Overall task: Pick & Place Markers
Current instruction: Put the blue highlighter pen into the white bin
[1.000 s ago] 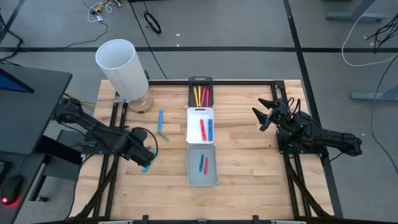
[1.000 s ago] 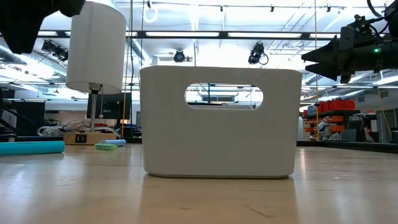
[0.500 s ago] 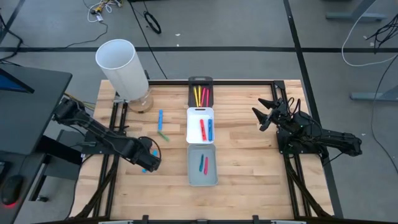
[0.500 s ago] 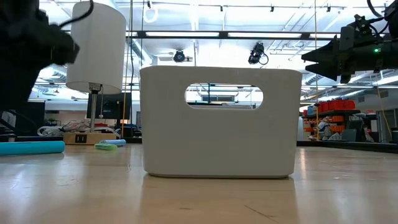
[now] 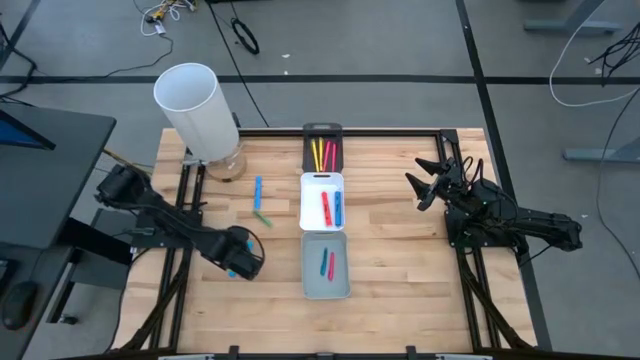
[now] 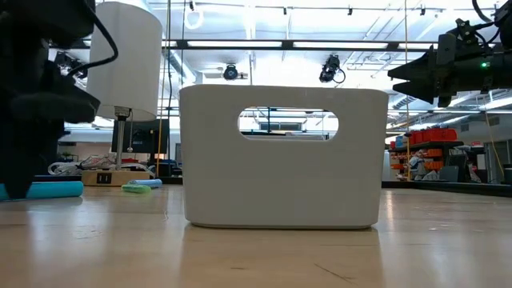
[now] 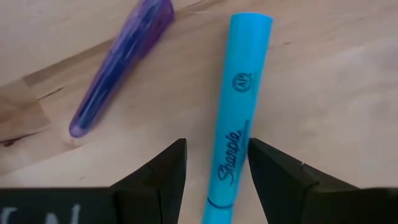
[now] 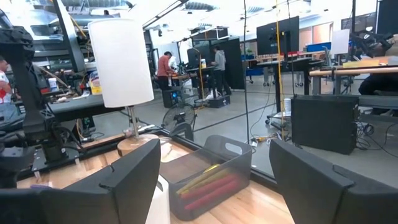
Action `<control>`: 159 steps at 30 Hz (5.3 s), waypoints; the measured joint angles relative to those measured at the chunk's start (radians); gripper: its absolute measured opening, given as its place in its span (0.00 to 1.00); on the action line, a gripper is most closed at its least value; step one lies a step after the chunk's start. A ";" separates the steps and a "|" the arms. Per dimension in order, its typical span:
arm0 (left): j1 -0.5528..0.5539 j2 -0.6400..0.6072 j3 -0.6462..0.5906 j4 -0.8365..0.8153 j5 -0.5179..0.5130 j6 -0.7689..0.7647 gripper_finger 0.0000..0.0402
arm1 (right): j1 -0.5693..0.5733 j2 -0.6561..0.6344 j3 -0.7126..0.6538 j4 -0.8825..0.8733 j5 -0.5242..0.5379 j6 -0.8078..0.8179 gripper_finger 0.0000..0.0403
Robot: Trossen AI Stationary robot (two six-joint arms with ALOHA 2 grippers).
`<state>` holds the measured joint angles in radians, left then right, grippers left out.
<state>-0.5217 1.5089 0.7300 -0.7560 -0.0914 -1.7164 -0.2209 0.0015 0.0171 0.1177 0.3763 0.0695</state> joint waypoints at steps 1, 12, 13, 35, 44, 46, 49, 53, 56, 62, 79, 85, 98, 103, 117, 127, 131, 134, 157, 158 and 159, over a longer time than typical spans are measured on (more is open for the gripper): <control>0.000 0.009 0.000 0.001 0.000 0.000 0.44 | 0.000 0.000 0.000 0.000 0.000 0.000 0.75; 0.000 0.027 0.002 0.019 0.004 0.008 0.44 | 0.000 0.000 0.000 0.000 0.000 0.000 0.75; 0.000 0.027 0.002 0.020 0.008 0.009 0.44 | 0.000 0.000 0.000 0.000 0.000 0.000 0.75; 0.007 0.027 0.002 0.042 -0.020 -0.038 0.16 | 0.000 0.000 0.000 0.000 0.000 0.000 0.75; 0.027 -0.098 0.002 0.062 -0.013 -0.074 0.16 | 0.000 0.000 0.000 0.000 0.000 0.000 0.75; 0.033 -0.129 0.008 0.051 -0.009 -0.073 0.16 | 0.000 0.000 0.000 0.000 0.000 0.000 0.75; 0.042 -0.164 0.049 0.022 -0.014 -0.071 0.16 | 0.000 0.000 0.000 0.000 0.000 0.000 0.75; 0.050 -0.173 0.163 -0.132 -0.020 -0.054 0.16 | 0.000 0.000 0.000 0.000 0.000 0.000 0.75; 0.050 -0.174 0.258 -0.245 -0.039 -0.059 0.16 | 0.000 0.000 0.000 0.000 0.000 0.000 0.75; 0.050 -0.173 0.404 -0.356 -0.082 -0.072 0.16 | 0.000 0.000 0.000 0.000 0.000 0.000 0.75; 0.043 0.082 0.772 -0.493 -0.090 -0.088 0.16 | 0.000 0.000 0.000 0.000 0.000 0.000 0.75; 0.100 0.107 0.796 -0.482 -0.089 -0.094 0.16 | 0.000 0.000 0.000 0.000 0.000 0.000 0.75; 0.306 0.186 0.875 -0.417 -0.072 0.106 0.16 | 0.000 0.000 0.000 -0.004 0.000 0.000 0.75; 0.398 0.238 0.941 -0.413 -0.072 0.206 0.16 | 0.000 0.000 0.000 -0.001 0.000 0.000 0.75; 0.620 0.345 0.995 -0.291 -0.036 0.373 0.16 | 0.000 0.000 0.000 0.000 0.000 0.000 0.75; 0.711 0.358 0.994 -0.298 -0.012 0.408 0.16 | 0.000 0.000 0.000 0.000 0.000 0.000 0.75; 0.709 0.358 0.994 -0.298 0.006 0.419 0.16 | 0.000 0.000 0.000 0.000 0.000 0.000 0.75; 0.710 0.358 0.994 -0.315 0.004 0.415 0.16 | 0.000 0.000 0.000 0.000 0.000 0.000 0.75; 0.691 0.537 0.991 -0.297 -0.004 0.346 0.16 | 0.000 0.007 0.000 -0.001 -0.001 0.000 0.75; 0.691 0.548 0.991 -0.303 -0.005 0.347 0.16 | 0.000 0.007 0.000 -0.001 -0.001 0.000 0.75; 0.691 0.558 0.991 -0.302 -0.006 0.347 0.16 | 0.000 0.007 0.000 -0.001 0.001 0.000 0.75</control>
<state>0.1694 2.0672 1.7206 -1.0585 -0.0976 -1.3693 -0.2207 0.0086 0.0174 0.1164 0.3772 0.0692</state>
